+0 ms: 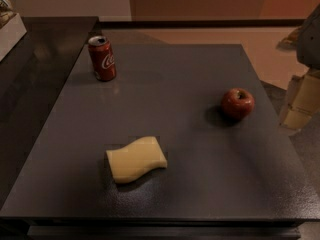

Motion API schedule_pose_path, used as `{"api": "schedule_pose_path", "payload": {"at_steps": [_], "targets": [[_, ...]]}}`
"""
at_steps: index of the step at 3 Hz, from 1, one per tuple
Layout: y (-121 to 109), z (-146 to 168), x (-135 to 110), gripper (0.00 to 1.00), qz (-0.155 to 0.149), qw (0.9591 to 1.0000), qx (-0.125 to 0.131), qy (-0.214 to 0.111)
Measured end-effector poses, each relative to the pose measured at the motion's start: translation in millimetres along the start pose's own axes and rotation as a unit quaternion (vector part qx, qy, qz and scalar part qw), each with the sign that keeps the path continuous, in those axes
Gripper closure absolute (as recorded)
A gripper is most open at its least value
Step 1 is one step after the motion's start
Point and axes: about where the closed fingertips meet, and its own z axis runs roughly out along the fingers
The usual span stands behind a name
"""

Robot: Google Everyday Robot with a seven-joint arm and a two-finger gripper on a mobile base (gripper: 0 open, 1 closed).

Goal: Move apple near coke can

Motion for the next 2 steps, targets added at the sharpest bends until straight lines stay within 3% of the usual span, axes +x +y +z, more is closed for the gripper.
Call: {"api": "schedule_pose_path", "payload": {"at_steps": [2], "targets": [[-23.1, 18.5, 0.7, 0.00, 0.004, 0.9998, -0.003, -0.018]]}}
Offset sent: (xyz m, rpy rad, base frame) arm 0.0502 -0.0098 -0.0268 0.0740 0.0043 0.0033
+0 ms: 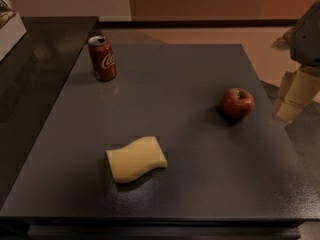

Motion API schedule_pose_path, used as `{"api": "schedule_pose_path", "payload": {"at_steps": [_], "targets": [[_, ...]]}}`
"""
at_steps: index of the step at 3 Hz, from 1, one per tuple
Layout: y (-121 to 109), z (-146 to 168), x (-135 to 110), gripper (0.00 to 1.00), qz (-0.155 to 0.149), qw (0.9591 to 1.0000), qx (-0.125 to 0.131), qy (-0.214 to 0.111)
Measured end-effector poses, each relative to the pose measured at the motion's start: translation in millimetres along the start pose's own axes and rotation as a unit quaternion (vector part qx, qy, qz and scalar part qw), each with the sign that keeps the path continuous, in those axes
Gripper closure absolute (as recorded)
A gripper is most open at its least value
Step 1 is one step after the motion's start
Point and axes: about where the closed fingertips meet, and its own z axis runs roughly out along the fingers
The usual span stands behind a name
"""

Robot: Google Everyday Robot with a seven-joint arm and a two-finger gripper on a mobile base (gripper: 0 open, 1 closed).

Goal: Move apple near coke can

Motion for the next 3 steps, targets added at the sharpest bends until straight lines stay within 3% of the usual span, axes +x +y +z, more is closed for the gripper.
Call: {"api": "schedule_pose_path", "payload": {"at_steps": [3], "targets": [[-24.8, 70.1, -8.8, 0.00, -0.008, 0.9988, -0.025, -0.041]]}}
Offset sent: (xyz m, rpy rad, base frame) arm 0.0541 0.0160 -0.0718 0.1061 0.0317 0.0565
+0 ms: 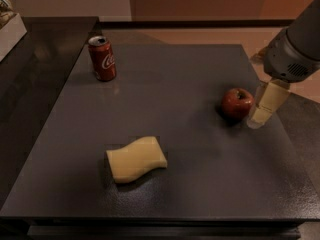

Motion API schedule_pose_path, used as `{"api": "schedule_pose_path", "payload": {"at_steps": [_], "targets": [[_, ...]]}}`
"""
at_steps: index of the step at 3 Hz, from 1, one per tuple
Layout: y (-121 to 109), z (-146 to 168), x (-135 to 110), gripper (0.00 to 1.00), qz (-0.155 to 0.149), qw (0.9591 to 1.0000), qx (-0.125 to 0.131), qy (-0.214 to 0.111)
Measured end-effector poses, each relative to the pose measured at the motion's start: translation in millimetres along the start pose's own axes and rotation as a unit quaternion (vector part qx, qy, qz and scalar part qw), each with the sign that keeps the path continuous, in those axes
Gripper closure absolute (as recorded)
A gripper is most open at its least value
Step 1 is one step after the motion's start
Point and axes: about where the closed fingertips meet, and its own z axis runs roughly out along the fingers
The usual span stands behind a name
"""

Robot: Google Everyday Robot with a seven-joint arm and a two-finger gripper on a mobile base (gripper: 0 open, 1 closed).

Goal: Move apple near coke can

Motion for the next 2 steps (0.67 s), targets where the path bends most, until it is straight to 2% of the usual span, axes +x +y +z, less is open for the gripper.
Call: {"api": "schedule_pose_path", "payload": {"at_steps": [1, 2], "targets": [[-8.2, 22.4, 0.9, 0.00, -0.001, 0.9999, -0.009, -0.006], [-8.2, 22.4, 0.9, 0.00, -0.001, 0.9999, -0.009, -0.006]]}}
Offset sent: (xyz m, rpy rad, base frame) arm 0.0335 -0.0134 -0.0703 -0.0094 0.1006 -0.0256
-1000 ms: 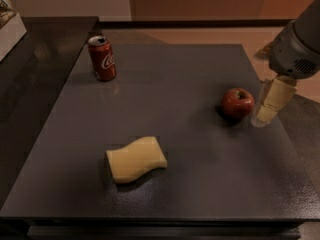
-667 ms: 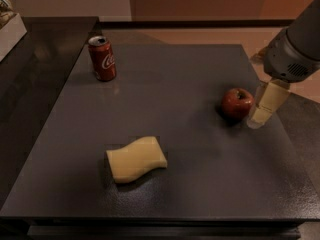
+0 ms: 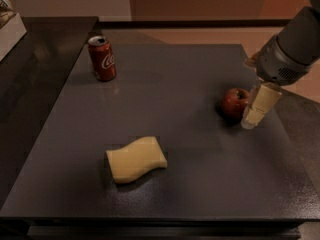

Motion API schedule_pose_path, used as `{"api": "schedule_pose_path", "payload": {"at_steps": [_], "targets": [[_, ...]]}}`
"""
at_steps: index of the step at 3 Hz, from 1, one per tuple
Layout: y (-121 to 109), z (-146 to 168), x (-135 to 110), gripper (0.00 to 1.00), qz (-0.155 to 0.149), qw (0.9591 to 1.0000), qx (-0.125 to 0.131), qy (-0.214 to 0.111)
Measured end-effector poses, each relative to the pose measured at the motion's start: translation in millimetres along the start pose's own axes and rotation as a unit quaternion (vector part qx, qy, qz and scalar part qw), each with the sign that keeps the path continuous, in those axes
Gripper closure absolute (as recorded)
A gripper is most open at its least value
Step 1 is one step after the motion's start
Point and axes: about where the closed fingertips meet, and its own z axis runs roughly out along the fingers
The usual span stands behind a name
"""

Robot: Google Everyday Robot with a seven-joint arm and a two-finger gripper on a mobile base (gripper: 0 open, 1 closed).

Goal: Move apple near coke can

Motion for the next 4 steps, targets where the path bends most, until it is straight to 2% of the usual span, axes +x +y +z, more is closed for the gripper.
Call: {"api": "schedule_pose_path", "payload": {"at_steps": [2, 3, 4], "targets": [[-8.1, 29.4, 16.2, 0.00, 0.014, 0.9996, -0.021, 0.015], [-10.3, 39.4, 22.5, 0.15, 0.021, 0.9992, -0.029, 0.019], [-10.6, 39.0, 19.8, 0.38, 0.025, 0.9992, -0.031, 0.008]]}}
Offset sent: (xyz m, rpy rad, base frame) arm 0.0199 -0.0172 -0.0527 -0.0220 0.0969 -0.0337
